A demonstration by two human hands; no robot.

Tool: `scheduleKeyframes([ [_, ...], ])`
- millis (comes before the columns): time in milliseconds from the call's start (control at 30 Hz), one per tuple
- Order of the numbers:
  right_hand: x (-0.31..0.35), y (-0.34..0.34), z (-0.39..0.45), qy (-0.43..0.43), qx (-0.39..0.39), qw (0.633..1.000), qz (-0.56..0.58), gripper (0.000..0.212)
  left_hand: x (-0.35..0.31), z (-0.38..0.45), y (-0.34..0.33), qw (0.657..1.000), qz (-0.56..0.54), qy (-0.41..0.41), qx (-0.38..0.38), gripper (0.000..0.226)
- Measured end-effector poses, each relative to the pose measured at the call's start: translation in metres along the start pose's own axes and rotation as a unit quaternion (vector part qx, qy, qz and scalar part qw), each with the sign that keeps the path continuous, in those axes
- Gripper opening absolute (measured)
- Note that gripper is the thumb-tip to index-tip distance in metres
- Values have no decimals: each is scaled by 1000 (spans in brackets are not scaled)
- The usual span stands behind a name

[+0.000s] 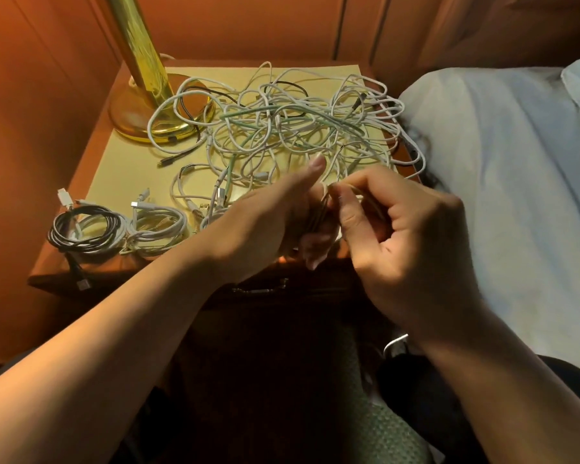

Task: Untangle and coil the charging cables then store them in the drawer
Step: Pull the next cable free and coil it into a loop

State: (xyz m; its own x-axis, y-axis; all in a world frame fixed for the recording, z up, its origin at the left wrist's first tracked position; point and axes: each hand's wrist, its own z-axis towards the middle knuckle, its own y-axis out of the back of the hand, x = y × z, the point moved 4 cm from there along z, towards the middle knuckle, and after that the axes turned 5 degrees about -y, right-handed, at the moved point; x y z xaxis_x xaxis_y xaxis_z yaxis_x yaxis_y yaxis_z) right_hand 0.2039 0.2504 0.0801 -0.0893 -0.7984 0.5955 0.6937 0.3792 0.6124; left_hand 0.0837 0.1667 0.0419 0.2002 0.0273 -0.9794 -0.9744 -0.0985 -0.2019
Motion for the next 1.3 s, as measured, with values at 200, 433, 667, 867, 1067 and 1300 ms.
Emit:
scheduleKeyframes([
  [200, -18, 8, 4, -105, -22, 992, 60, 21, 5, -3, -5, 997, -34, 47, 58, 56],
  [433, -41, -25, 3, -234, 177, 947, 133, 38, 3, -1, -12, 944, -324, 15, 66, 42],
  [667, -25, -35, -8, -285, 296, 906, 107, 45, 1, 7, 11, 888, -430, -81, -140, 22],
  [867, -11, -25, -12, -248, 303, 912, 122, 45, 0, 5, 33, 927, -249, -130, -249, 28],
  [1067, -4, -15, -8, -162, 212, 950, 165, 35, 5, 3, 28, 972, 117, -113, -169, 28],
  [1300, -7, -2, 0, -29, 75, 997, 13, 18, 4, 2, 9, 989, 109, -57, -82, 53],
])
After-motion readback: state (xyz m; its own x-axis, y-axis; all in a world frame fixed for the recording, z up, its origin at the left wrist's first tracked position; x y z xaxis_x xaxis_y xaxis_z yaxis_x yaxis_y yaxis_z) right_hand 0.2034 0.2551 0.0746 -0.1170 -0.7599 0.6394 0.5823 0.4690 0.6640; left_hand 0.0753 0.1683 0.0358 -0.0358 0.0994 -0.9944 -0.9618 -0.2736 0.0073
